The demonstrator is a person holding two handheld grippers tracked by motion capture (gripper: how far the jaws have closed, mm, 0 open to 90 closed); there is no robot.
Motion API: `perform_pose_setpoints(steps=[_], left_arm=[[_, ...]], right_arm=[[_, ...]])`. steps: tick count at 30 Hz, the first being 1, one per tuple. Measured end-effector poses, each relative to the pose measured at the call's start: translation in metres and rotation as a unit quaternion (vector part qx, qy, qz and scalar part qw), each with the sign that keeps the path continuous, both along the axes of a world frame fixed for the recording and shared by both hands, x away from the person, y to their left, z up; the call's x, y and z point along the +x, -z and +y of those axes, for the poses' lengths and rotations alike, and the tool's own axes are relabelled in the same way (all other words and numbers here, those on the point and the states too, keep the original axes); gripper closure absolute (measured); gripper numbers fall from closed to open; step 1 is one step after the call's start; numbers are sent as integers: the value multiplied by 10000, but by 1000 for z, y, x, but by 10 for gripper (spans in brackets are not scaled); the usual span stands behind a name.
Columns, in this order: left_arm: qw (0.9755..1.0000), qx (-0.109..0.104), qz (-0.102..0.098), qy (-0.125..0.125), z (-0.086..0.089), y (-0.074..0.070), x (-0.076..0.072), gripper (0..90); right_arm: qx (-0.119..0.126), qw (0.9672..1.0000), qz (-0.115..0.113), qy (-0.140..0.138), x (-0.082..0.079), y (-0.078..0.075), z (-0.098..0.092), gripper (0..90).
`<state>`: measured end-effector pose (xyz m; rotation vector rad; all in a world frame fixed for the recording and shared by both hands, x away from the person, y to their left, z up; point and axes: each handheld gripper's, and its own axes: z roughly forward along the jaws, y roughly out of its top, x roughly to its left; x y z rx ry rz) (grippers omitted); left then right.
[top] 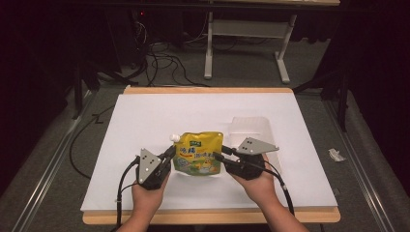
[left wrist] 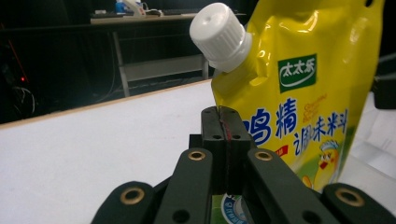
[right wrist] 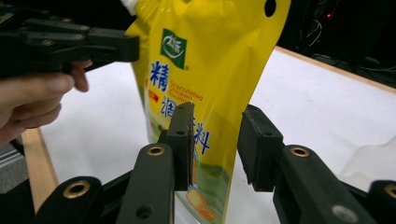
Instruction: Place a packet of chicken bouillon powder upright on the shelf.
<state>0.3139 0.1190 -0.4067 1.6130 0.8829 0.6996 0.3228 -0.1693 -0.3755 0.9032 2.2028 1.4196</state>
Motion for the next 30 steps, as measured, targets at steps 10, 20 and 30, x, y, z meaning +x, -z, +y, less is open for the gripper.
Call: perform_pose_setpoints(steps=[10,20,30], left_arm=[[9997,-173,131,-86,16,8,1,896],[9995,-147,274,-59,23,8,4,811],[9959,491,747,150,38,12,4,539]], right_arm=[[-133,9993,16,-337,-10,10,18,623],[-81,9971,510,-561,9,15,30,523],[-172,9958,707,-559,16,23,49,571]])
